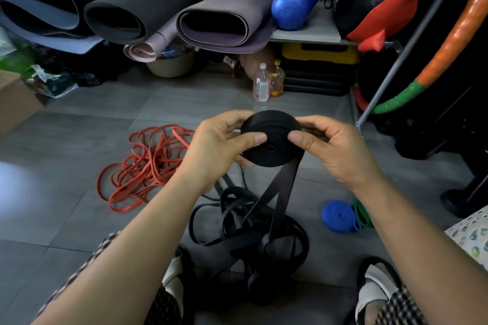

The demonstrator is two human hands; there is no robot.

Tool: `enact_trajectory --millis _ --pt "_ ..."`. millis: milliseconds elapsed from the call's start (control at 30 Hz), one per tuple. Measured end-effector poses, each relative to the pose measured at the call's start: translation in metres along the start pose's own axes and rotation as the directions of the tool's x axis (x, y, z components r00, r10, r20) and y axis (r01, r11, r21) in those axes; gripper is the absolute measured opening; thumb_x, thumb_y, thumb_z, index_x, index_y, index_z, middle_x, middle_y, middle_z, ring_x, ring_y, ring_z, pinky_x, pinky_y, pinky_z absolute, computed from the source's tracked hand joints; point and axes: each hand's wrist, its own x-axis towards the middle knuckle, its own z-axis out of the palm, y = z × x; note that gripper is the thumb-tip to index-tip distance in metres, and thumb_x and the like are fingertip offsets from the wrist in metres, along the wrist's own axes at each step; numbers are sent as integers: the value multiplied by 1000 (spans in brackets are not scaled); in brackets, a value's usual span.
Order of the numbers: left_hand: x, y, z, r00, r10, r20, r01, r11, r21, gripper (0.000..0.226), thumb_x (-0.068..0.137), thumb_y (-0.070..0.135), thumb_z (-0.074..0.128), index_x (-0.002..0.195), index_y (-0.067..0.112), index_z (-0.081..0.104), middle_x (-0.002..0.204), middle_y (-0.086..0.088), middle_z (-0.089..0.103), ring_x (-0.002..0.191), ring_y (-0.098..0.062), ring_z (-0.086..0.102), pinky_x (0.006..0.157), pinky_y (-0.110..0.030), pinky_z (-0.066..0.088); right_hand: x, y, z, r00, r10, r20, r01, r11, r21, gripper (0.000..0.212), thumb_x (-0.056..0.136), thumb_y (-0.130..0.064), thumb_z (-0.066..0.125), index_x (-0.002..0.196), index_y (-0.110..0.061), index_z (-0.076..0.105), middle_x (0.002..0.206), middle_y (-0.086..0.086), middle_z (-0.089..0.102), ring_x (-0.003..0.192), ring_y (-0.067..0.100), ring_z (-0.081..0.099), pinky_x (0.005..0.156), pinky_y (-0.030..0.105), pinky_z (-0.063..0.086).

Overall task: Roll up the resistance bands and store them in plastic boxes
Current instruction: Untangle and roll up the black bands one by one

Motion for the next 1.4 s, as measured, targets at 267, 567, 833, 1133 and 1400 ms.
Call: enact_trajectory --millis 267,567,833,1133,1400 --pt "-5 0 16 994 -78 -76 39 905 -425 30 71 18 61 101 13 60 97 -3 68 89 -22 68 59 -33 59 -1 -2 2 995 32 -92 -11 976 219 26 68 -15 64 93 -21 64 81 -16 72 84 -1 66 75 12 49" --pt "9 16 -2 995 102 -4 -100 973 -210 27 75 11 65 101 19 62 94 4 72 91 -15 67 76 -32 56 3 -57 -10 922 -365 -129 315 901 -298 33 79 -15 69 111 -17 62 97 -9 69 93 8 67 85 24 52" --pt "8 2 -7 970 117 212 -196 895 402 45 73 12 75 103 40 56 106 12 64 102 -8 62 87 -28 53 0 -13 -4 993 -115 17 106 832 -544 32 73 -21 74 105 -19 70 93 3 71 87 19 66 82 44 51" --pt "3 3 -1 995 104 -10 -103 992 68 30 78 -2 65 90 26 61 90 5 67 86 -10 66 76 -28 57 -5 0 -4 989 103 106 -102 995 -14 31 65 -14 68 94 -23 63 78 -19 71 81 -7 65 71 8 47" --pt "-1 0 -6 995 0 102 -3 1000 31 32 68 27 65 99 29 59 97 4 66 87 -8 65 68 -22 54 -2 -3 5 998 50 40 -44 991 -129 24 60 -28 71 83 -26 66 79 -13 70 79 1 67 76 17 53"
